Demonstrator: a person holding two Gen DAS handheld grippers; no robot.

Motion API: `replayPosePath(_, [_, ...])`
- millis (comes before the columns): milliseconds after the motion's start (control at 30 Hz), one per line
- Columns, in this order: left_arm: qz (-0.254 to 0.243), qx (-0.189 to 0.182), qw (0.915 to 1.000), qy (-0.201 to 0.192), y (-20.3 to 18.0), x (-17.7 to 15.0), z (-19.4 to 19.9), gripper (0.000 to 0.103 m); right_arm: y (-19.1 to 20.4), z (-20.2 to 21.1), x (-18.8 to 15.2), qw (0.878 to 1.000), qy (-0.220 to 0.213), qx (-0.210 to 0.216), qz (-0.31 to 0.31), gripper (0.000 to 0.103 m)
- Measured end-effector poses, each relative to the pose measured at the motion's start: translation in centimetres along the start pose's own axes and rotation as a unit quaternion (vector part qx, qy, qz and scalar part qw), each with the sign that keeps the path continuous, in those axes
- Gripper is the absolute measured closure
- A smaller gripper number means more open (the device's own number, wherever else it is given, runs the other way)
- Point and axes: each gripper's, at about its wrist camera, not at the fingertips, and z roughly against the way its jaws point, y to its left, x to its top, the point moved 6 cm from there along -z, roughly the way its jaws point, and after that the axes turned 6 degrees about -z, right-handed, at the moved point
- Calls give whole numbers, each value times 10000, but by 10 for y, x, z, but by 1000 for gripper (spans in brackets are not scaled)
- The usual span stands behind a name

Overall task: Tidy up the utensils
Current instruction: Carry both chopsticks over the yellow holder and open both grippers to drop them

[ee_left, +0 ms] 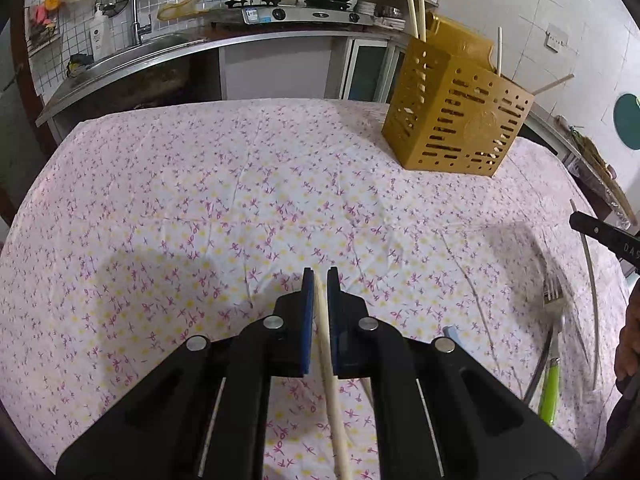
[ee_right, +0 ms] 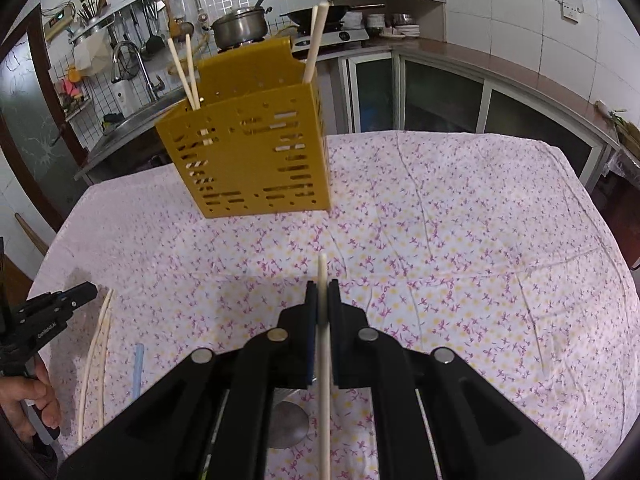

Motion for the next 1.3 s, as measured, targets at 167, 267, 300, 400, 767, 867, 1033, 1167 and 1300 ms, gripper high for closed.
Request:
replayPosePath(167, [-242,156,9993,229,-4,-1,-4,98,-2,-1,-1,9999,59,-72,46,97])
replayPosePath(267, [-345,232,9959,809,0,-9,-27,92,-5,-9,-4,9998,151,-81,31,97])
replayPosePath(300, [-377,231,9951,880,0,-10,-30,88,-6,-11,-5,9998,175,-69,20,97])
replayPosePath(400, [-590,316,9918,1089,-7,-7,-33,79,-8,-16,-6,9998,205,-48,-37,97])
replayPosePath(767, [-287,218,9927,1153,-1,-6,-35,87,-9,-22,-14,9994,327,-68,-68,97])
replayPosePath(867, [-253,184,9918,1239,8,-6,-33,95,-8,-21,-15,9993,353,-116,-29,97])
replayPosePath(1033, [-317,346,9922,1158,3,-11,-32,98,-6,-18,-20,9993,348,-103,-65,97])
replayPosePath(1167, [-252,300,9961,794,-2,-10,-15,99,-8,-5,-19,9997,221,-95,-57,97])
replayPosePath(1300, [-279,247,9990,229,-7,8,20,99,-8,16,-6,10000,-39,8,-89,97])
